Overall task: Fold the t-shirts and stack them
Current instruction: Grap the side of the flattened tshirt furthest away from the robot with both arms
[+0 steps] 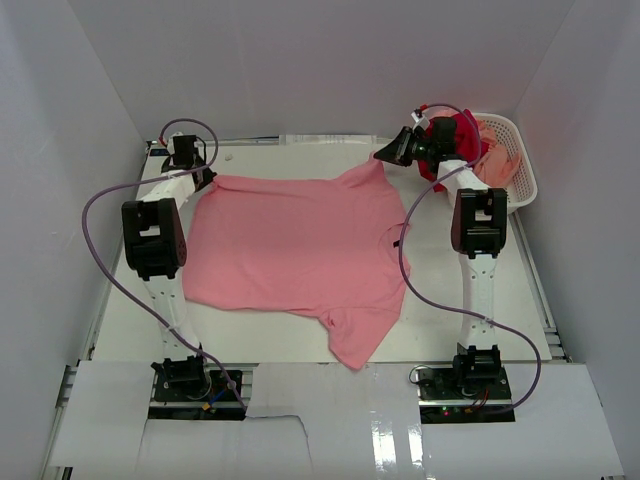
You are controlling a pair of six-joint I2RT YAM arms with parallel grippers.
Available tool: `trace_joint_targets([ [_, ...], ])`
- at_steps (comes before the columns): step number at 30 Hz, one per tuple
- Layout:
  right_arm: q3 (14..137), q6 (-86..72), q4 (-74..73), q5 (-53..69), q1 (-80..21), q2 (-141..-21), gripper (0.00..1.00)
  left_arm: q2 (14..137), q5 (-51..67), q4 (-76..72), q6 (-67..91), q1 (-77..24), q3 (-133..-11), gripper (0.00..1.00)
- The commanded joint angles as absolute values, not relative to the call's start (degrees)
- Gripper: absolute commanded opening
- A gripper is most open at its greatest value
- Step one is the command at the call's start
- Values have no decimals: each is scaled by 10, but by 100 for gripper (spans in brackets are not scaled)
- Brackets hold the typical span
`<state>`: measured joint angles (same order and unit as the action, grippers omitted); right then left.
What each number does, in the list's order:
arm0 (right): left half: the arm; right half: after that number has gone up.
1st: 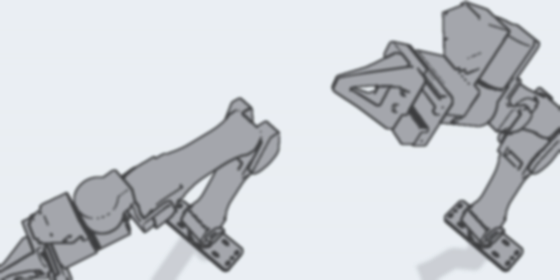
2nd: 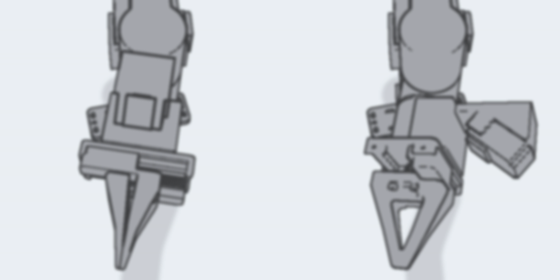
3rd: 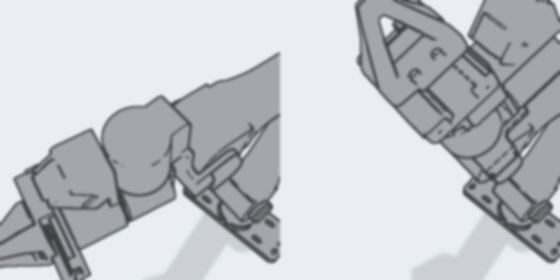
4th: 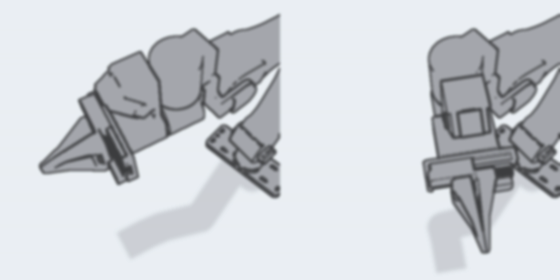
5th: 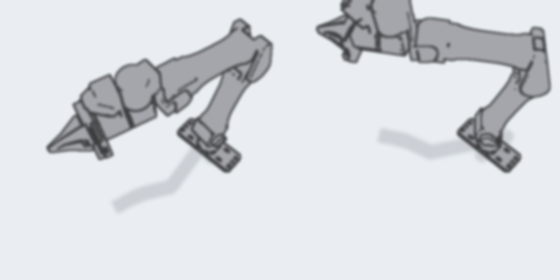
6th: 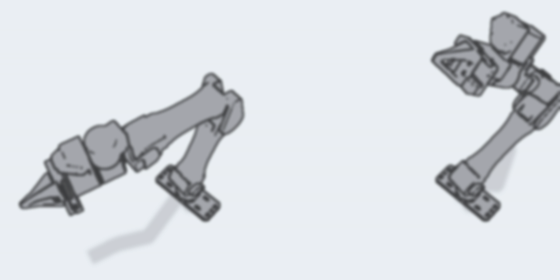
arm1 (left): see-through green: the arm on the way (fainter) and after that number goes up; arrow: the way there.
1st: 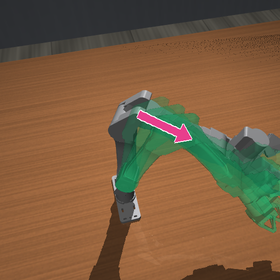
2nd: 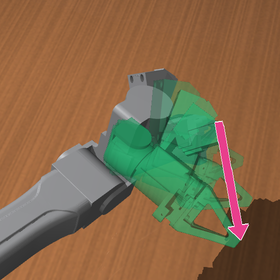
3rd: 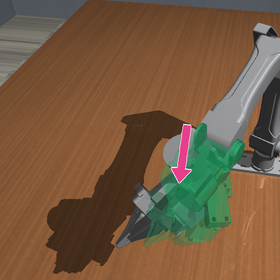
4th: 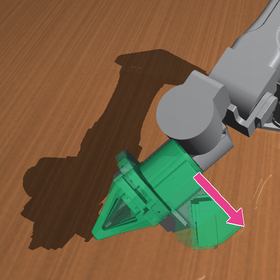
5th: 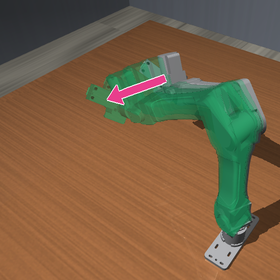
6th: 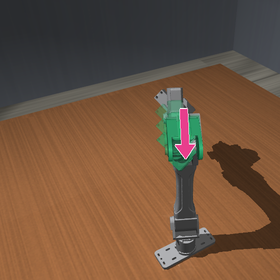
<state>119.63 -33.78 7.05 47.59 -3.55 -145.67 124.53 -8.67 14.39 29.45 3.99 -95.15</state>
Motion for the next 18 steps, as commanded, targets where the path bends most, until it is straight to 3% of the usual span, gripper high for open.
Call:
trace_joint_targets([
  [1,1183,-318,88,499,-33,-1406,8,1237,-54,105,283,42,-987,0],
  [18,1143,-301,91,515,-37,-1379,8,1267,-10,78,187,42,-1044,0],
])
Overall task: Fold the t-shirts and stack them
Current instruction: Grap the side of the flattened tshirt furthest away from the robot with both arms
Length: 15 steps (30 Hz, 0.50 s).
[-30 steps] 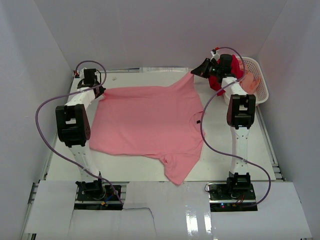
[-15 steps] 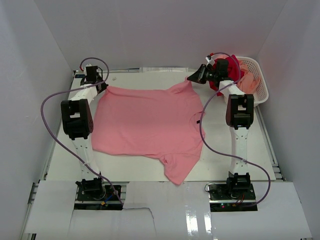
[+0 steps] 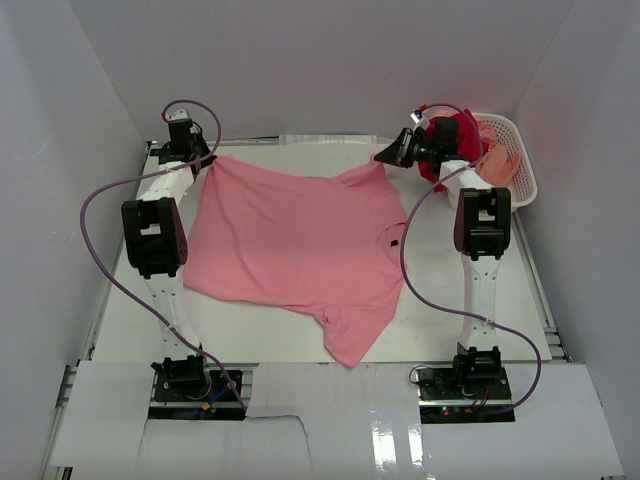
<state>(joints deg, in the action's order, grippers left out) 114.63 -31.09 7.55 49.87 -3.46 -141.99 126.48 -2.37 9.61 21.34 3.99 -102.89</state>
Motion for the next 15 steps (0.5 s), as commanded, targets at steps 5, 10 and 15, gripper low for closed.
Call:
trace_joint_targets([
  [5,1122,-287,83,520,-43,-1359,8,1253,-8,74,183,42,-1015,0],
  [10,1082,-276,87,524,-46,-1320,8,1239,32,49,148,42,-984,0],
  [15,1041,-265,93,533,-45,-1289,8,1223,22,38,141,41,-955,0],
])
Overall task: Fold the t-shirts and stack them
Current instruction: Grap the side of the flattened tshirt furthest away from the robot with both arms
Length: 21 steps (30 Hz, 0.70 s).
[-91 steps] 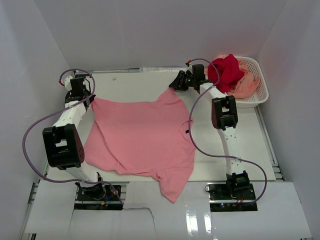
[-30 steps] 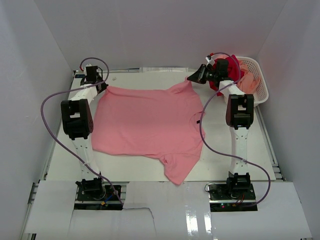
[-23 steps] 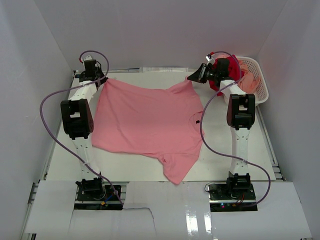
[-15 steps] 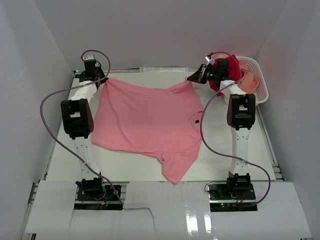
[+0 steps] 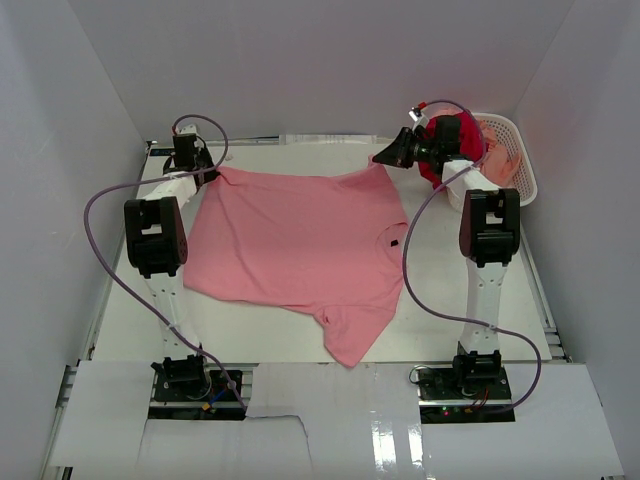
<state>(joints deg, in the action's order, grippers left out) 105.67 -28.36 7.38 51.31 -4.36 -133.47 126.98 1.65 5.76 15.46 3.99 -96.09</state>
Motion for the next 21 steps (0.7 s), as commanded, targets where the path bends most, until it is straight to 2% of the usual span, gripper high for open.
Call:
trace_joint_targets([
  [1,1028,-263,93,533,-46,-1277,8,1224,20,43,141,42,-955,0],
  [9,976,-249,96,534,-46,-1233,8,1230,27,66,139,42,-966,0],
  [21,936,-244,97,535,-27,-1192,8,1218,-24,88,136,42,-990,0],
])
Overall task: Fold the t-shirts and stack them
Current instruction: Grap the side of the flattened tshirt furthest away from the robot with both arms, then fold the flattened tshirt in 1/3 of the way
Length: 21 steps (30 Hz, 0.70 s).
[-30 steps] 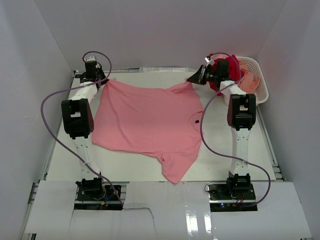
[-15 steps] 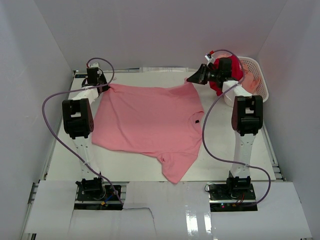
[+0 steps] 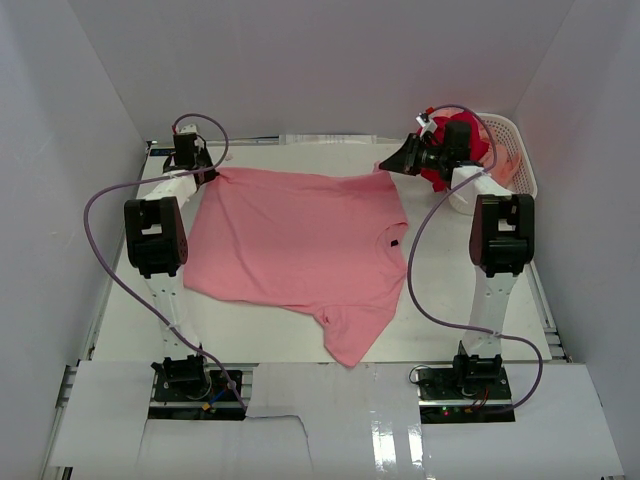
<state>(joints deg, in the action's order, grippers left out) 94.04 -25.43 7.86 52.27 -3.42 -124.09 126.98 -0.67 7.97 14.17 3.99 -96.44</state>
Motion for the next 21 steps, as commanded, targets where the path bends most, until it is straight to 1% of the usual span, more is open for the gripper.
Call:
trace_joint_targets([
  [1,934,-243,97,535,-26,-1188,8,1218,-25,91,138,42,-991,0],
  [16,884,-231,97,539,-18,-1134,8,1208,-43,106,150,42,-1002,0],
  [21,850,-224,97,536,-17,-1110,8,1202,-51,112,156,42,-1001,0],
])
